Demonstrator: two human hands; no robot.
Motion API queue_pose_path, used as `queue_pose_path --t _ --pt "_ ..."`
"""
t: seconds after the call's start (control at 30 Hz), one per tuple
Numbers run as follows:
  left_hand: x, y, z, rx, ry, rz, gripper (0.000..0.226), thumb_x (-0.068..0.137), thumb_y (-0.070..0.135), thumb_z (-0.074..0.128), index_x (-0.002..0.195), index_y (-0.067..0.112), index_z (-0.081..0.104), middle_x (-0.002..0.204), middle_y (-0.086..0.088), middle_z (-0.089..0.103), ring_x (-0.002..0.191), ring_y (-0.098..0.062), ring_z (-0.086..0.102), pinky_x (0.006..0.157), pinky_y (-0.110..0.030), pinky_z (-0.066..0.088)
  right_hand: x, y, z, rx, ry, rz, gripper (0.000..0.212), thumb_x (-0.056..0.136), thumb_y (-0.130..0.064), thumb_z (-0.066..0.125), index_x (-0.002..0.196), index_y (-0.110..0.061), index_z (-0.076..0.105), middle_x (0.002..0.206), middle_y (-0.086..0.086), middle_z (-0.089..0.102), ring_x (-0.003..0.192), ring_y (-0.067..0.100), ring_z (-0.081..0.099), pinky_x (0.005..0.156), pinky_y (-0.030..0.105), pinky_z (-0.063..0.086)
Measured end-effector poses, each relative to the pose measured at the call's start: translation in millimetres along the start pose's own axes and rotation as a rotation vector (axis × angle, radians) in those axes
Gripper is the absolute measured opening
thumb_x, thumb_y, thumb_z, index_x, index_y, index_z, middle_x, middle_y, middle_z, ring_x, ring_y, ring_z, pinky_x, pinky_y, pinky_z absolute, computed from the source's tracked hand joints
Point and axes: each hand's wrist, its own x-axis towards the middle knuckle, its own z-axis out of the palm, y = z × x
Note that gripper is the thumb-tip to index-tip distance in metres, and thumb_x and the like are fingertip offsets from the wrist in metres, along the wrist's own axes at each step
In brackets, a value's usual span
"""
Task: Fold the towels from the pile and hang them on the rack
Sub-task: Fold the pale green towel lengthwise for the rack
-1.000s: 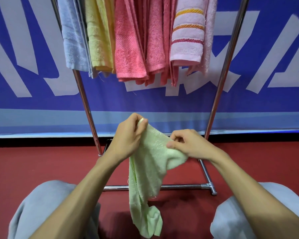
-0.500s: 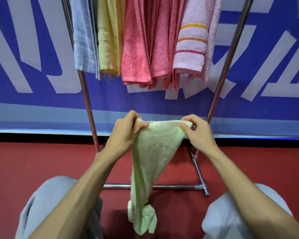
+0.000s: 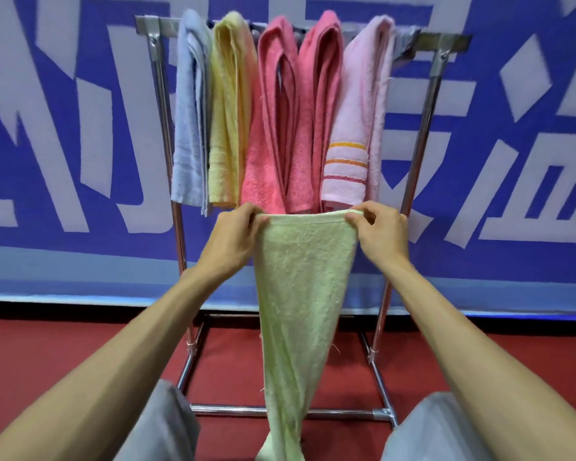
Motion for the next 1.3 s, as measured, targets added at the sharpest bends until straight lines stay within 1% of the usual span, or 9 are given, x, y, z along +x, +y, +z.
queue_pose_path --t 0.1,0.23,0.43,0.53,0.63,0.77,1.0,1.1,1.3 --pt "19.6 17.5 -22.0 -0.031 0.029 0.022 0.017 0.094 0.023 0.058 0.089 0.007 0.062 0.071 0.001 0.06 0.072 -0.025 0.061 0.069 -0.04 0.051 19.9 -24.4 -13.8 -0.011 0.062 -0.021 0.016 0.081 -0.031 0.07 0.09 -0.019 0.076 0.083 0.004 0.073 0.086 0.025 0.064 0.094 0.044 0.044" --pt "46.7 36.3 -50.0 -0.024 0.076 0.049 0.018 0.092 0.025 0.06 0.085 0.009 0.06 0.073 -0.006 0.064 0.072 -0.029 0.064 0.068 -0.045 0.054 44.7 -58.6 -37.4 0.057 0.099 -0.05 0.019 0.078 -0.032 0.074 0.09 -0.016 0.076 0.083 0.003 0.073 0.083 0.019 0.064 0.082 0.029 0.048" --pt "87.6 69.9 -82.3 0.121 0.034 0.078 0.026 0.095 0.031 0.053 0.083 0.009 0.057 0.079 -0.016 0.066 0.076 -0.034 0.064 0.074 -0.046 0.052 79.5 -95.3 -59.0 0.138 0.137 -0.026 0.023 0.073 -0.03 0.081 0.084 -0.011 0.075 0.076 0.001 0.068 0.083 0.023 0.065 0.078 0.032 0.049" --pt "104.4 93.9 -97.6 0.123 0.089 0.117 0.024 0.096 0.029 0.052 0.079 0.012 0.053 0.075 -0.007 0.062 0.075 -0.03 0.062 0.07 -0.042 0.05 97.5 -113.9 -72.0 0.164 0.149 -0.054 0.02 0.076 -0.027 0.078 0.088 -0.011 0.075 0.083 0.005 0.073 0.084 0.02 0.066 0.081 0.036 0.053" --pt "112.7 105.9 -105.3 0.037 0.194 0.144 0.021 0.096 0.027 0.052 0.083 0.011 0.055 0.071 0.001 0.056 0.069 -0.021 0.054 0.06 -0.031 0.039 112.9 -131.9 -87.4 0.258 0.206 -0.104 0.015 0.078 -0.026 0.076 0.088 -0.014 0.076 0.083 0.002 0.074 0.082 0.016 0.068 0.083 0.039 0.055" --pt "112.2 103.6 -107.2 0.052 0.209 0.118 0.024 0.097 0.026 0.053 0.091 0.006 0.064 0.082 -0.006 0.064 0.07 -0.016 0.056 0.055 -0.014 0.038 119.9 -141.4 -97.1 0.145 0.099 -0.184 0.016 0.081 -0.023 0.075 0.092 -0.013 0.077 0.087 0.003 0.075 0.084 0.015 0.068 0.086 0.039 0.055" --pt "116.9 113.5 -109.3 0.076 0.323 0.134 0.025 0.099 0.018 0.045 0.101 0.005 0.066 0.094 -0.008 0.066 0.083 -0.023 0.059 0.076 -0.039 0.051 119.3 -138.9 -102.8 0.167 0.09 -0.146 0.018 0.078 -0.026 0.077 0.09 -0.013 0.076 0.082 -0.001 0.072 0.083 0.015 0.067 0.082 0.04 0.057" --pt "116.9 105.6 -106.2 0.085 0.306 0.099 0.026 0.099 0.023 0.048 0.1 0.006 0.067 0.095 -0.008 0.068 0.081 -0.022 0.06 0.076 -0.039 0.052 119.9 -136.2 -101.1 0.18 0.046 -0.142 0.014 0.076 -0.026 0.079 0.084 -0.015 0.076 0.078 -0.003 0.072 0.083 0.017 0.069 0.081 0.042 0.058" --pt "102.8 85.8 -89.8 0.061 0.2 0.025 0.019 0.097 0.025 0.053 0.088 0.012 0.064 0.081 0.0 0.058 0.074 -0.014 0.05 0.065 -0.022 0.034 109.5 -104.3 -80.5 0.201 -0.115 -0.072 0.006 0.078 -0.021 0.077 0.077 -0.019 0.071 0.08 0.006 0.071 0.081 0.022 0.07 0.074 0.04 0.06"
